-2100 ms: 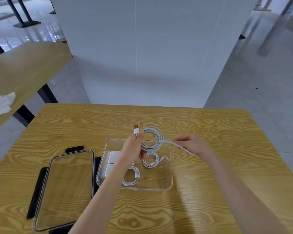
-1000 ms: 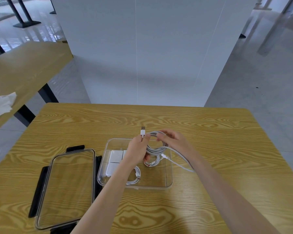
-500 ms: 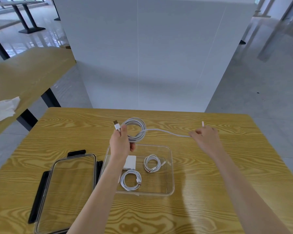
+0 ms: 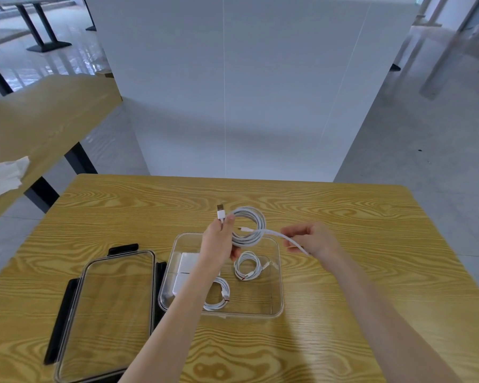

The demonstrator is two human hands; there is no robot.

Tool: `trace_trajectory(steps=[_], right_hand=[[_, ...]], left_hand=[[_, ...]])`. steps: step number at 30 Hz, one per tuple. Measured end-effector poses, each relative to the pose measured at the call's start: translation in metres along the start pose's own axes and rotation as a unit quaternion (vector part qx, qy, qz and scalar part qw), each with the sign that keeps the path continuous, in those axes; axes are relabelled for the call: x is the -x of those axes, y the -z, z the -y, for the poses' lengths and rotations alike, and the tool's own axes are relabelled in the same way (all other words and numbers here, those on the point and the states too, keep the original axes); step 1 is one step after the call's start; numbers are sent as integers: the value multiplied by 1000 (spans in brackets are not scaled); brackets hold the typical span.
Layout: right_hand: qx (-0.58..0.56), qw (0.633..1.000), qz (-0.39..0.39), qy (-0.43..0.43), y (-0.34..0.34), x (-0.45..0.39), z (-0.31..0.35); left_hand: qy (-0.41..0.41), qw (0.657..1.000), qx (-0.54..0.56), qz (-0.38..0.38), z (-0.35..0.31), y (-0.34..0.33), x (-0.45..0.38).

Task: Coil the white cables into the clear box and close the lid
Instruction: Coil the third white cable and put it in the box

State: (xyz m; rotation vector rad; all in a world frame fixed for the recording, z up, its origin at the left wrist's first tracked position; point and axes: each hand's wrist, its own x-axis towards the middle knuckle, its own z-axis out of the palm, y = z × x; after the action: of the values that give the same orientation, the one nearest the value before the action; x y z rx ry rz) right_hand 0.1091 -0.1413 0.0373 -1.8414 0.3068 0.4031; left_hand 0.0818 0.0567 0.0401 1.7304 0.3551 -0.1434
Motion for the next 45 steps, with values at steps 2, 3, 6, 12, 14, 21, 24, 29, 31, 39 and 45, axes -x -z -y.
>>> trace_trajectory(steps=[2,3,6,12,14,21,24,29,31,39,45], right_hand=[[-53,998,33,-1,-4,3,-2],[-85,995,44,-1,-5,4,-4],[-176,982,71,-6,-9,5,-8],[-220,968,120,4,-23,5,-5],[-239,965,111,-10,-28,5,0],[-102,989,96,48,-26,13,17],[125,967,134,178,-21,22,23],[289,907,119,282,-36,20,28],[295,904,85,296,-41,19,24],[301,850,-13,432,-62,25,29],[125,919,2,373,-45,32,83]], left_hand=[[4,1000,3,0,1,0,0],[4,1000,4,0,1,0,0],[4,1000,9,0,2,-2,1],[11,1000,0,30,4,-11,7],[4,999,-29,25,5,-13,9],[-36,988,-144,32,4,-11,12],[-25,987,-154,46,4,-13,10],[25,997,-73,29,6,-19,10],[47,997,-57,17,5,-18,8],[-31,983,-179,16,7,-17,5],[-70,960,-255,89,25,-34,15]])
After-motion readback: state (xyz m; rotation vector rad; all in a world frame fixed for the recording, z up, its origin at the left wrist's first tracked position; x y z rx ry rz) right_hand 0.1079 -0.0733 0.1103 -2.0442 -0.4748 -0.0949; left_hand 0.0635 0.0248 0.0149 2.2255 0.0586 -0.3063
